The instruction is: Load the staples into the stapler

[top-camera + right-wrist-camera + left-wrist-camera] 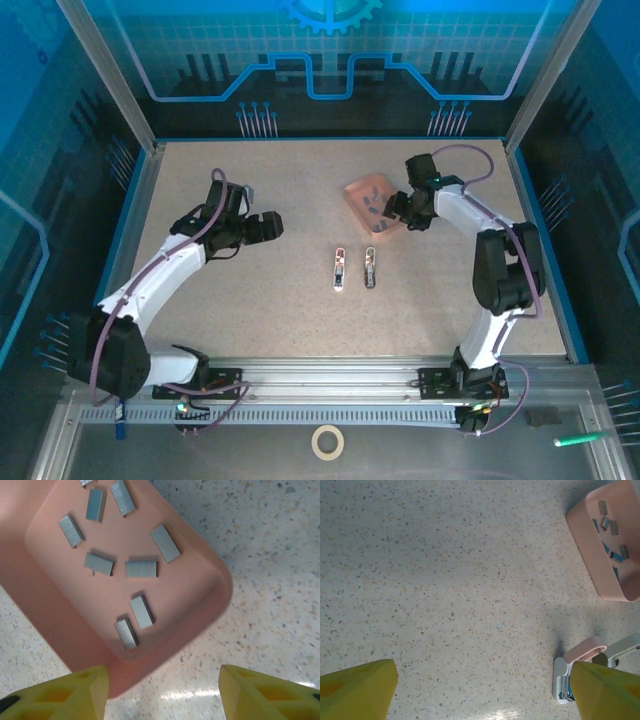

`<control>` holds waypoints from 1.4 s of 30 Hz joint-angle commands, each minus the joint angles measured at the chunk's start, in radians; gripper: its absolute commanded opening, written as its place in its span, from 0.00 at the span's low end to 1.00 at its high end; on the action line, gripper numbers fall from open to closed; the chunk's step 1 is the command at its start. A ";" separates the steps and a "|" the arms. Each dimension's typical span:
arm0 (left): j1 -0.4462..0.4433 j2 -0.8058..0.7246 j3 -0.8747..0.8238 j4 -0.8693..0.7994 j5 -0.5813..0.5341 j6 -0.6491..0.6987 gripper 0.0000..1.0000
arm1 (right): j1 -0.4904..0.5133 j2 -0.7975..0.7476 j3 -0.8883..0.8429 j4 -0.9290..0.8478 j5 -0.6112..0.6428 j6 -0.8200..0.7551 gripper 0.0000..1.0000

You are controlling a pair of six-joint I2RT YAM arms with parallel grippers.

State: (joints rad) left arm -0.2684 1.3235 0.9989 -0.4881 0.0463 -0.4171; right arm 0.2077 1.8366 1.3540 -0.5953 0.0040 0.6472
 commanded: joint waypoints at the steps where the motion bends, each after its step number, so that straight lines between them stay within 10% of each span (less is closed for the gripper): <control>1: 0.020 0.039 0.038 0.003 0.030 0.003 0.90 | -0.016 0.059 0.057 0.012 -0.029 0.028 0.60; 42: 0.052 0.075 0.070 -0.012 0.050 0.037 0.90 | -0.115 0.169 0.054 -0.024 0.099 0.001 0.47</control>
State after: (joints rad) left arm -0.2298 1.4284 1.0599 -0.4889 0.0769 -0.4091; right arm 0.1211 2.0052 1.4021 -0.5797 0.0612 0.6533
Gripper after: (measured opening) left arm 0.901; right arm 0.474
